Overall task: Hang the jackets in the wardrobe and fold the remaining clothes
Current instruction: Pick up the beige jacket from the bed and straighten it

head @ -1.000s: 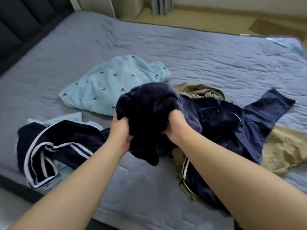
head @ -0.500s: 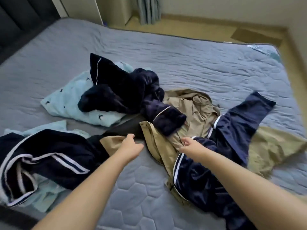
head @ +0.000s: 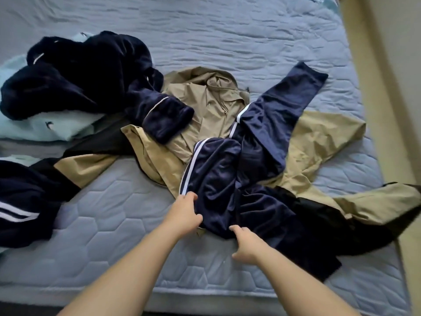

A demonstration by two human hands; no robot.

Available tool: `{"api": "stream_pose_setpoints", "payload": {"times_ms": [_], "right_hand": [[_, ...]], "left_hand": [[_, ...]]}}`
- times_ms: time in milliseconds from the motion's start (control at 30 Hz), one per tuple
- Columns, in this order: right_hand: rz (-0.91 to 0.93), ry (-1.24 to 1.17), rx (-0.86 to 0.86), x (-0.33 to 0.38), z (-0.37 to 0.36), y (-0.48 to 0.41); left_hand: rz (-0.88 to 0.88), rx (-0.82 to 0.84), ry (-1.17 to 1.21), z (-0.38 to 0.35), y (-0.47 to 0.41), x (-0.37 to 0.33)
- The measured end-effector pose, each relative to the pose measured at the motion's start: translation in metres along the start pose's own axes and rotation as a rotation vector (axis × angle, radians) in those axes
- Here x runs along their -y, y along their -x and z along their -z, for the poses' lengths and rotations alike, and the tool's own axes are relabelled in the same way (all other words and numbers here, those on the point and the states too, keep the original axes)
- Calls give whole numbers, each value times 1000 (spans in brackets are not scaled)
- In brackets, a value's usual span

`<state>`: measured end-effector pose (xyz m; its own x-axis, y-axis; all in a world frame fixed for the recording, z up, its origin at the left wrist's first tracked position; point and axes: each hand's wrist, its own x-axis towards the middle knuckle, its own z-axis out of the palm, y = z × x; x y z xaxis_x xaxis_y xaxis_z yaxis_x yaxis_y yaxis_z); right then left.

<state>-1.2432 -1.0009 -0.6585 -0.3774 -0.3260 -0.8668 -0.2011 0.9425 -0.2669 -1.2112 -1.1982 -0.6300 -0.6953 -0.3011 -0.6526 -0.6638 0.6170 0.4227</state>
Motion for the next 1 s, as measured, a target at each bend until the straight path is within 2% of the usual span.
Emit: {"api": "stream_pose_setpoints", "payload": {"times_ms": [100, 200, 267, 400, 500, 533, 600, 667, 733, 800, 900, 1000], "right_hand": [[45, 37, -82, -16, 5, -2], [71, 107, -310, -36, 18, -3], [59, 132, -440, -50, 23, -3], [65, 61, -396, -66, 26, -4], [108, -4, -314, -64, 24, -6], [119, -1, -308, -62, 24, -7], [150, 8, -380, -57, 28, -7], [203, 51, -529, -49, 32, -5], [238, 108, -707, -37, 40, -3], [234, 151, -856, -23, 50, -1], [141, 211, -836, 12, 70, 10], [85, 353, -772, 59, 86, 15]], "left_hand": [[77, -116, 22, -14, -20, -12], [175, -205, 198, -24, -35, -21], [262, -238, 209, -30, -40, -29], [421, -346, 0, -31, -46, -40], [509, -255, 31, -26, -54, -31], [462, -229, 69, -24, -56, -28], [238, -282, 140, -20, -49, -28], [109, -311, 399, -16, -35, -38], [200, -231, 884, -6, -16, -50], [343, -90, 1135, 14, 2, -52], [393, 156, 1071, 66, 33, -31], [350, 251, 976, 130, 63, 4]]}}
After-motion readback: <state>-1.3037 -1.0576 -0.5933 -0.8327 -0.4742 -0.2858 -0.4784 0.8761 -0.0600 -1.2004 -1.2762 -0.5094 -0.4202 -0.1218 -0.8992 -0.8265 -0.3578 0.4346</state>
